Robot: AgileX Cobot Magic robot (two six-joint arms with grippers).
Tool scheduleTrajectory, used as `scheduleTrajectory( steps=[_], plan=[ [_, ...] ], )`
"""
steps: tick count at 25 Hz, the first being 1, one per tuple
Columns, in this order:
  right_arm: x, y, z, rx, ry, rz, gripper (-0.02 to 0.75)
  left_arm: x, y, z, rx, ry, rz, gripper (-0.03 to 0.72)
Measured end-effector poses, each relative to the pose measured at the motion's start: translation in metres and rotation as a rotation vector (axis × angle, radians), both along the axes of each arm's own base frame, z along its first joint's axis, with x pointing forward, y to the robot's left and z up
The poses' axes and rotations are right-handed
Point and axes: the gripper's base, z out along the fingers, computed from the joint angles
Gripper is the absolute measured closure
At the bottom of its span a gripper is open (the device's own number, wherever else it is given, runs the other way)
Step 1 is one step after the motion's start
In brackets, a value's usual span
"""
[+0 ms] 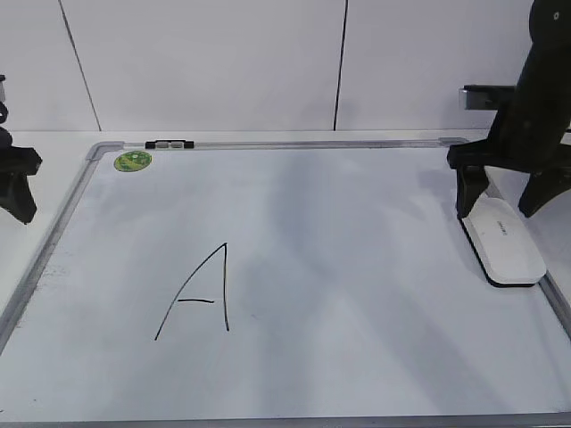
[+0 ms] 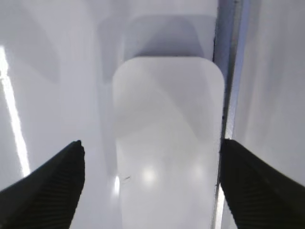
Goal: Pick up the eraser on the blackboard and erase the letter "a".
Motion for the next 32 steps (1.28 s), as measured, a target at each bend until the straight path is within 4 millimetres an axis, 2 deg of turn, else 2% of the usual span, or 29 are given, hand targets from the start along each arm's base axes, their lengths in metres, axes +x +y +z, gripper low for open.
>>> scheduleTrajectory(
  steps=[2,5,10,17,21,25,29,32],
  plan=[
    [-0.003,0.0,0.012,0.002,-0.029,0.0,0.067,-0.002,0.0,0.005,0.003,-0.013,-0.002,0.274],
    [-0.008,0.0,0.03,0.004,-0.074,0.0,0.067,-0.01,0.001,0.026,0.003,-0.056,0.005,0.274],
    [-0.024,-0.002,0.075,0.009,-0.183,0.0,0.068,-0.027,0.002,0.053,0.004,-0.088,0.012,0.274],
    [-0.068,-0.005,0.15,0.011,-0.382,-0.002,0.071,-0.061,0.002,0.102,-0.001,-0.203,0.014,0.271],
    [-0.096,-0.007,0.184,0.02,-0.475,-0.015,0.081,-0.082,0.003,0.128,-0.008,-0.286,0.022,0.271],
    [-0.126,-0.009,0.196,0.026,-0.51,-0.025,0.089,-0.102,-0.005,0.148,-0.018,-0.354,-0.005,0.27],
    [-0.158,-0.009,0.196,0.047,-0.512,-0.026,0.1,-0.128,-0.009,0.166,-0.031,-0.392,-0.031,0.27],
    [-0.189,-0.011,0.198,0.049,-0.54,-0.028,0.105,-0.15,-0.007,0.179,-0.034,-0.427,-0.034,0.27]
  ],
)
